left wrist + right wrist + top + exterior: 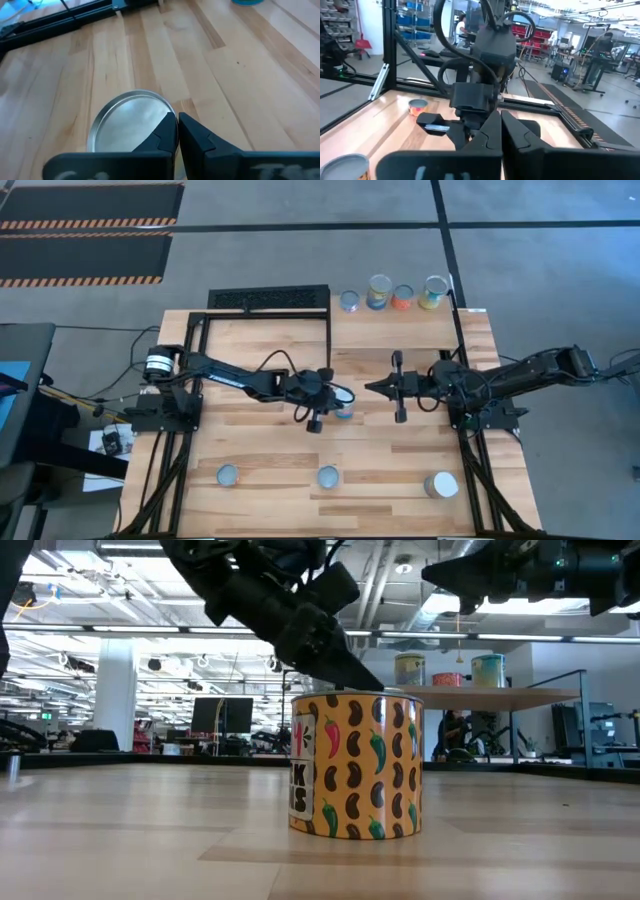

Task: Pick and place cans onto a shelf
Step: Put the top canned tomatoes on the shelf

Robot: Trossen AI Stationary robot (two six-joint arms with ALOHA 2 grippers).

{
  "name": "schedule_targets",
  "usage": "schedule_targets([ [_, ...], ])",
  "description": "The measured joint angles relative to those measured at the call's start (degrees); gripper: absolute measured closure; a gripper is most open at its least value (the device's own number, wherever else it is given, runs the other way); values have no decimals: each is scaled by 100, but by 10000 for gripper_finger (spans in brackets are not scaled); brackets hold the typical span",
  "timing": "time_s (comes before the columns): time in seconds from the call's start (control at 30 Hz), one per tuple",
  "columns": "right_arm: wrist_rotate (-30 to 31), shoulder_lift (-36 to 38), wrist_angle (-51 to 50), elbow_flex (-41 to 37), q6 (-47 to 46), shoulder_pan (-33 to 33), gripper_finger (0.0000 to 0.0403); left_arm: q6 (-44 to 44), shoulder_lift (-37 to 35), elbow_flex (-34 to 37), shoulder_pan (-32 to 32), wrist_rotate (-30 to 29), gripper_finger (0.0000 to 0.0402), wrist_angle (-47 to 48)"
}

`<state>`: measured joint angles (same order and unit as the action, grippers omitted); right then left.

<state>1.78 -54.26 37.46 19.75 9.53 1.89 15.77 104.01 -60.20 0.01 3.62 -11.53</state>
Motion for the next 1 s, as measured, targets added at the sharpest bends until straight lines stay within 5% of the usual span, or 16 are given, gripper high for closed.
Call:
schedule_targets([
  [0.4,0,-11,-257,0,-306,0,363,7,-413,-10,65,-42,336,63],
  [0.6,294,-261,-784,163,-523,-2,352,-327,-1163,1081,170,29,367,-826],
  [0.83,372,-1170,-1856,1007,-768,116,396,-739,-2048,2654,362,117,399,-2287],
  [1.0,624,-1960,-2315,1584,-1089,398,354,-833,-2580,3383,574,114,395,-2727],
])
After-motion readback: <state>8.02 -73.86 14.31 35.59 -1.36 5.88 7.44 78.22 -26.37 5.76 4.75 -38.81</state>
